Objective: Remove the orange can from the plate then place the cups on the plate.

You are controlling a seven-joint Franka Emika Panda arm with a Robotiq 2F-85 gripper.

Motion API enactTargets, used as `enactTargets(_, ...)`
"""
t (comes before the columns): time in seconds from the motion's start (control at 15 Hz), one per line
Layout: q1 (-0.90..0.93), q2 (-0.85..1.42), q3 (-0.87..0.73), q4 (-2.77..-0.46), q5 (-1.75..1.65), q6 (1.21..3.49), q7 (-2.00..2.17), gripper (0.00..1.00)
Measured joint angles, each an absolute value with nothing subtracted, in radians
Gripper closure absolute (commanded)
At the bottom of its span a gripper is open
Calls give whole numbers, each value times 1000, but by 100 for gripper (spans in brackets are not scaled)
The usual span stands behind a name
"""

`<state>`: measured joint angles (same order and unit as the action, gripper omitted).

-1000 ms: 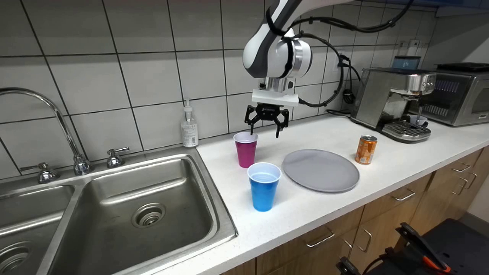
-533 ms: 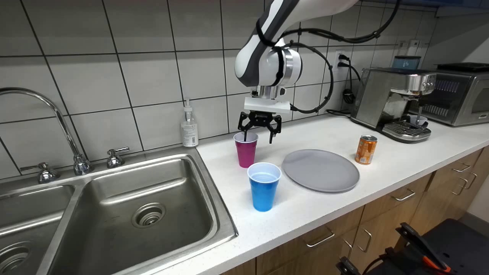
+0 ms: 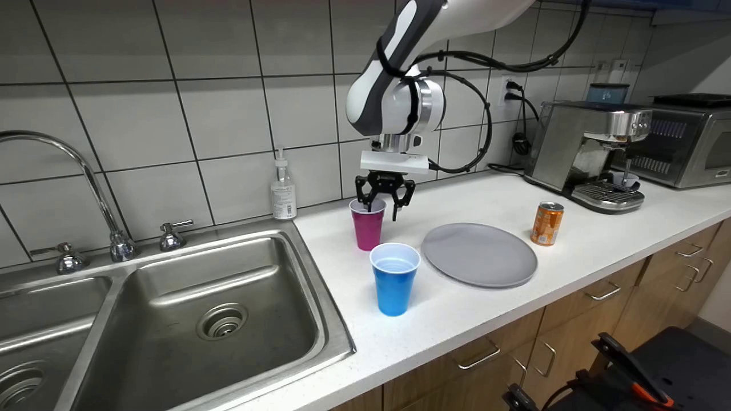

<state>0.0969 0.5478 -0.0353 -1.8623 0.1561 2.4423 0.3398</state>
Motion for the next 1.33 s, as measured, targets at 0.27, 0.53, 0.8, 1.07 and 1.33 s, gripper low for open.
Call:
enactTargets(0.27, 97, 548, -37, -1861, 156, 2444, 340, 97)
enactTargets(0.53, 97, 548, -37, -1861, 156, 2444, 339, 100)
enactTargets(0.8, 95, 548, -37, -1861, 156, 2444, 339, 99)
enactTargets(1.07, 77, 537, -37, -1864, 163, 2444, 317, 99)
enactTargets(1.33, 38, 492, -36, -1889, 174, 2444, 268, 99)
